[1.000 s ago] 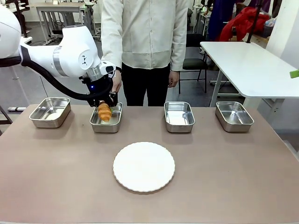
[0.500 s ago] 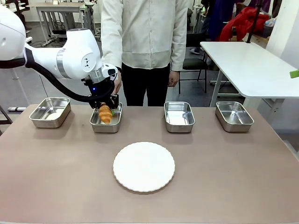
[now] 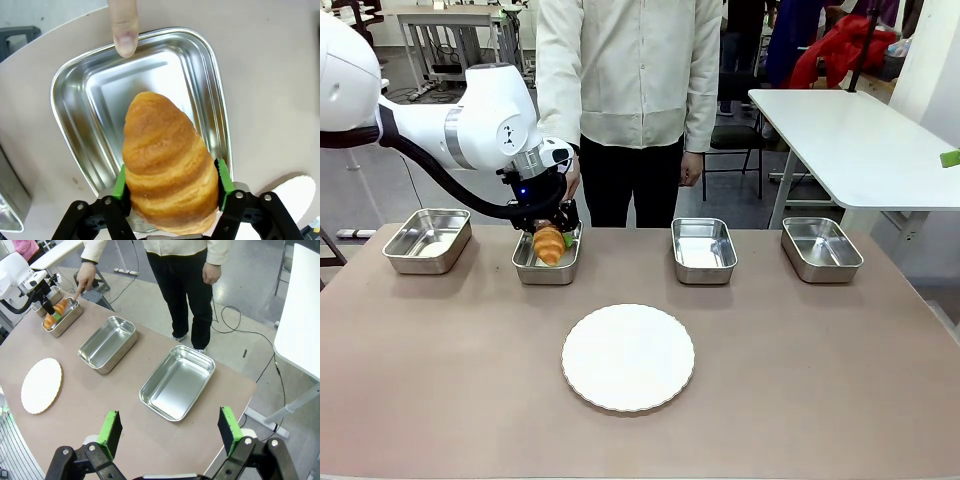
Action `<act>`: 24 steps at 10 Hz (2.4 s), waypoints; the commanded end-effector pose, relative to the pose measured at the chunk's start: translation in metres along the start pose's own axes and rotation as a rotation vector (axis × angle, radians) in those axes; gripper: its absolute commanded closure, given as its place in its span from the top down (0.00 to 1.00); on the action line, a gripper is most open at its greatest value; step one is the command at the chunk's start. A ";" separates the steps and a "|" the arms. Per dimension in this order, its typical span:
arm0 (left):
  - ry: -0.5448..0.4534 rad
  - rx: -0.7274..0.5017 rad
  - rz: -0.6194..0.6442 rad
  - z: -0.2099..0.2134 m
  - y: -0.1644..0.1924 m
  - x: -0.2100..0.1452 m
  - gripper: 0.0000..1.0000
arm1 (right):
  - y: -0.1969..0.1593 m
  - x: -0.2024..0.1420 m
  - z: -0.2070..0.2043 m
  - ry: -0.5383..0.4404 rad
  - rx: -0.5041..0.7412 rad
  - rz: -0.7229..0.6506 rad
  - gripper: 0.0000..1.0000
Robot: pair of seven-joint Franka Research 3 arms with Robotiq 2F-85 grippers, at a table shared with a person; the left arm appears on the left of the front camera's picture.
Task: Place the bread in the container.
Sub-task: Place the Butter Roll into the Airtight Container indicated by the human.
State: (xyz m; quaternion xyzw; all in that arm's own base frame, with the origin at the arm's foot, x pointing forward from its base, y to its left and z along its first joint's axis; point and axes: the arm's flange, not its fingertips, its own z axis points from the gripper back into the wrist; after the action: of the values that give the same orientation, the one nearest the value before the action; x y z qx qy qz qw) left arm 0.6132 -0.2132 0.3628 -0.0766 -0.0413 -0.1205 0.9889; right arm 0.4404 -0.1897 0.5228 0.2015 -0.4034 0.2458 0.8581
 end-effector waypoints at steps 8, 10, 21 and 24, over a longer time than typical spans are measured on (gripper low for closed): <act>0.015 0.005 -0.005 0.000 0.000 -0.002 1.00 | -0.001 0.002 0.000 -0.024 0.003 0.002 1.00; 0.015 0.005 -0.005 0.000 0.000 -0.002 1.00 | -0.001 0.002 0.000 -0.024 0.003 0.002 1.00; -0.284 0.117 -0.074 0.083 -0.016 -0.224 1.00 | -0.001 0.002 0.000 -0.024 0.003 0.002 1.00; -0.291 0.100 -0.057 0.071 -0.021 -0.248 1.00 | -0.001 0.002 0.000 -0.024 0.003 0.002 1.00</act>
State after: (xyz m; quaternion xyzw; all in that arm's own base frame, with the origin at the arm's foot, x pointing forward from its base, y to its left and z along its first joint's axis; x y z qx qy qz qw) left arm 0.3712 -0.1618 0.4186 -0.0301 -0.1861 -0.1409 0.9719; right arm 0.4402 -0.1899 0.5232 0.2012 -0.4035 0.2457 0.8581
